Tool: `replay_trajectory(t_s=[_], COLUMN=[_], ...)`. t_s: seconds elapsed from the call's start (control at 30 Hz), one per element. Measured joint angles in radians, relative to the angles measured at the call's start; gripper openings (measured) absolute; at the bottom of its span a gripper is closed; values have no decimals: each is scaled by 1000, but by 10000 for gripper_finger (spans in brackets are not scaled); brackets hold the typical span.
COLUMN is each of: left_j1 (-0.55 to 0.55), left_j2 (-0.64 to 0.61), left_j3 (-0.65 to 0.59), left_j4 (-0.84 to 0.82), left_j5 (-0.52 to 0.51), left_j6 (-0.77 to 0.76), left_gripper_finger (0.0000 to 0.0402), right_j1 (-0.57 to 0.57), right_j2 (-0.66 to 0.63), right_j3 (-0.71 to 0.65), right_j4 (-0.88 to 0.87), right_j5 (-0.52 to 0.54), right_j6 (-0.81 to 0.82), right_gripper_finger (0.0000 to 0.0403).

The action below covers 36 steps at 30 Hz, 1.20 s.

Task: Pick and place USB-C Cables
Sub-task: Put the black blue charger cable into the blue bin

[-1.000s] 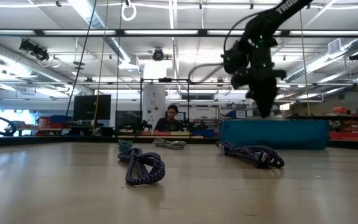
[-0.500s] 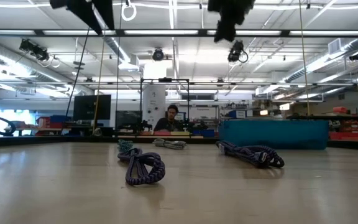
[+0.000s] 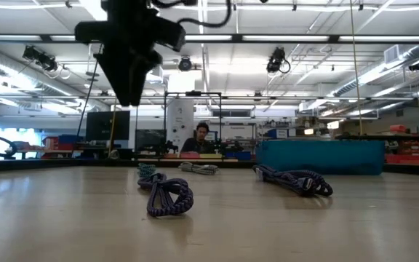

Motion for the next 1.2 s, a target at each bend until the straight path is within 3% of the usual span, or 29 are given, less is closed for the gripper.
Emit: replay_trajectory(t_s=[0.13,0.27,0.47,0.67,1.0,1.2], left_j1=[25,70,190,273,276,271], left_j2=[47,60,60,60,60,60], left_j3=[0,0,0,-41,-160,-242], left_j4=[97,172,181,140,272,334], left_j5=[99,110,107,108,130,158], left_j6=[208,318,316,362,564,737], left_gripper_finger=[155,143,152,188,222,217], right_j1=[38,82,137,161,171,171], right_j2=[0,1,1,1,-24,-60], right_j3=[12,12,12,12,12,12], right_j4=[3,26,72,129,490,574], right_j5=[0,-1,10,4,-267,-301], right_j6=[48,91,148,165,282,363], right_gripper_finger=[96,96,96,96,96,96])
